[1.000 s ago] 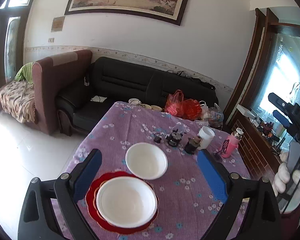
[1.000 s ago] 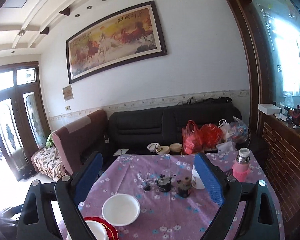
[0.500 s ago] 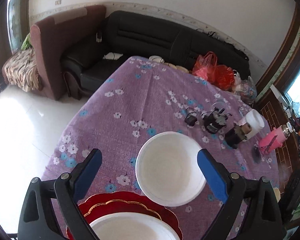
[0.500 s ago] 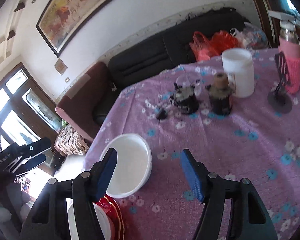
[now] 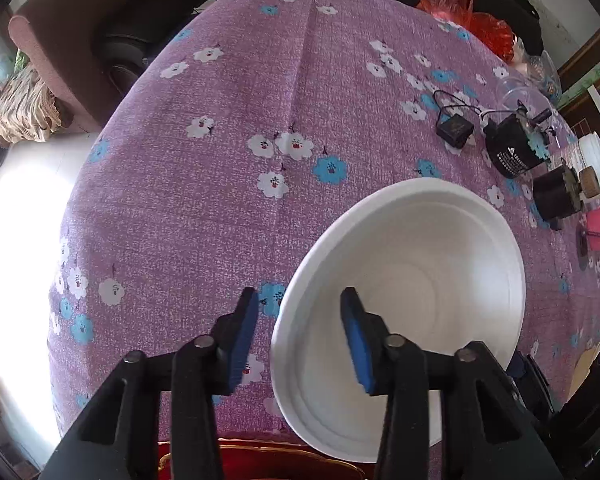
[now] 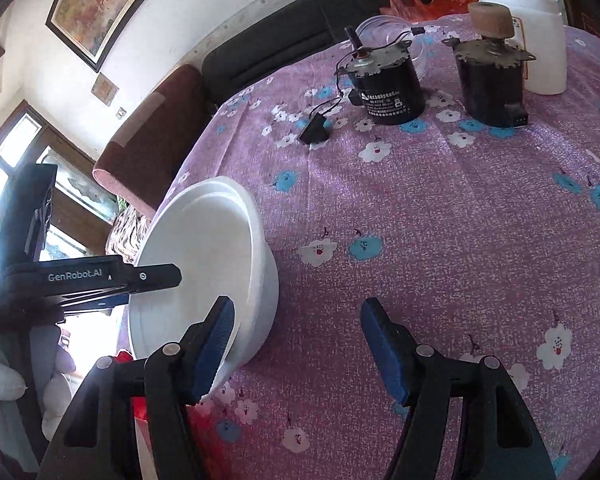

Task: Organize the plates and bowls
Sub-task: 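Grasp the smaller white bowl's rim with the right gripper and lift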

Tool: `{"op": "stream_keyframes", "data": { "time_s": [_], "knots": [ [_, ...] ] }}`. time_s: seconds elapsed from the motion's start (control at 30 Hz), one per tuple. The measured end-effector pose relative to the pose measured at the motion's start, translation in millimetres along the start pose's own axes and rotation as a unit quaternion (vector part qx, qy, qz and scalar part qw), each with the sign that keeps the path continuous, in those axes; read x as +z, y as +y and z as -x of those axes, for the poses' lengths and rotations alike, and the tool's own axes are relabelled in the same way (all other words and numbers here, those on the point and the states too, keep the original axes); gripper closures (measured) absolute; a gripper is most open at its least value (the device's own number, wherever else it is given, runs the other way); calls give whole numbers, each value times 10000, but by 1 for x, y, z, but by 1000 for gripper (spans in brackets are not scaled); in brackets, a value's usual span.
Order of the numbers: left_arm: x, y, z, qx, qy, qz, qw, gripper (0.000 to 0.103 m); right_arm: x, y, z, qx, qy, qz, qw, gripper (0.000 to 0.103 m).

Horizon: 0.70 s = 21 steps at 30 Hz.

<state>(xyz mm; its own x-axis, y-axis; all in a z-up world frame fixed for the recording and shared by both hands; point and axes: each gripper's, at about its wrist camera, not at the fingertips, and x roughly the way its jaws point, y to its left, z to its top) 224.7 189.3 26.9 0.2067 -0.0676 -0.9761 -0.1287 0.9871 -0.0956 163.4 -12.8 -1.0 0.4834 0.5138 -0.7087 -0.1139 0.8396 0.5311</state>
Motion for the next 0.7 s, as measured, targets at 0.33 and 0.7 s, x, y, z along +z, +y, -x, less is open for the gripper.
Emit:
{"op": "stream_keyframes", "data": {
  "time_s": [0.33,0.7],
  "knots": [
    [-12,-19,25,-28,-255,-365,9990,86,-1,5,2,164,43,-37,9998,86],
    [-59,-60,79,-189,-638,-987,9929,86,-6,3,78,174,-489,-21,9986,86]
  ]
}}
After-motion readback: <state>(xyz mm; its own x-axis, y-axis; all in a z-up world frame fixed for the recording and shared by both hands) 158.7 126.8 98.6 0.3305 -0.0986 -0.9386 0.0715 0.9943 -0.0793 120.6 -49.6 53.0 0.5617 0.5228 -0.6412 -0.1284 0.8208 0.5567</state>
